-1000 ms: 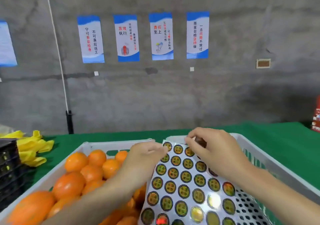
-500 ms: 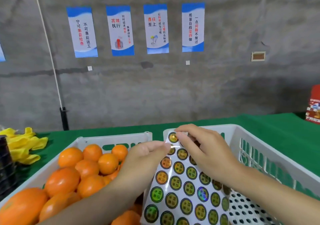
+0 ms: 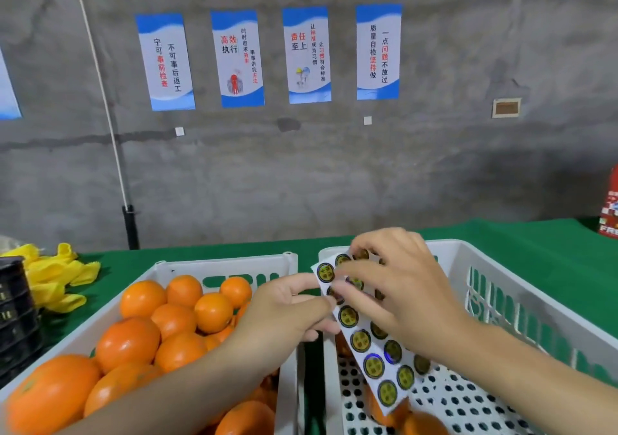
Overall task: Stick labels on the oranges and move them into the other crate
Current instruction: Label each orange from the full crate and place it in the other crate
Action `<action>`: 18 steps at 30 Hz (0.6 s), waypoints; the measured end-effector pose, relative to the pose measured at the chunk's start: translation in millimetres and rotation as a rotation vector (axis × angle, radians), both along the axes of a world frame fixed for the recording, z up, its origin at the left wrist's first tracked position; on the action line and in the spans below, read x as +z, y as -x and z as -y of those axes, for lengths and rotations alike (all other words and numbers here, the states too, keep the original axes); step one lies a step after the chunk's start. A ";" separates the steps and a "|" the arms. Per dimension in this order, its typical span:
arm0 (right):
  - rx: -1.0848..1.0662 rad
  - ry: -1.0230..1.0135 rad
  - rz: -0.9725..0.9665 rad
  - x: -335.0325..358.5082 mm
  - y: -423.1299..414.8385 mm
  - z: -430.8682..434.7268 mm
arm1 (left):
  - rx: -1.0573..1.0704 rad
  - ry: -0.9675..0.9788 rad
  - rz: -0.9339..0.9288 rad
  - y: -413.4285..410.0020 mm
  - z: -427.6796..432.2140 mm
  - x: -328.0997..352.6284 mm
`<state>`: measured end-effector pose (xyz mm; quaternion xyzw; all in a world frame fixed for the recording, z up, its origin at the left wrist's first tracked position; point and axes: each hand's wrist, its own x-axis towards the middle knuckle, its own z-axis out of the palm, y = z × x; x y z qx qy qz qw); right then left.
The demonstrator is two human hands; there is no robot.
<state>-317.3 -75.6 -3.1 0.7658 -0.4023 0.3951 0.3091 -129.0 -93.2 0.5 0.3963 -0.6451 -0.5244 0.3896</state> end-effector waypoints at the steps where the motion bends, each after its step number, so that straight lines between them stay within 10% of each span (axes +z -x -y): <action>1: 0.021 -0.025 -0.008 -3.1 -0.3 0.8 | 0.002 -0.001 0.002 -1.0 -0.1 -0.7; 18: 0.245 -0.422 0.136 -16.0 -5.1 -4.7 | -0.075 0.430 0.254 -7.7 2.4 -22.2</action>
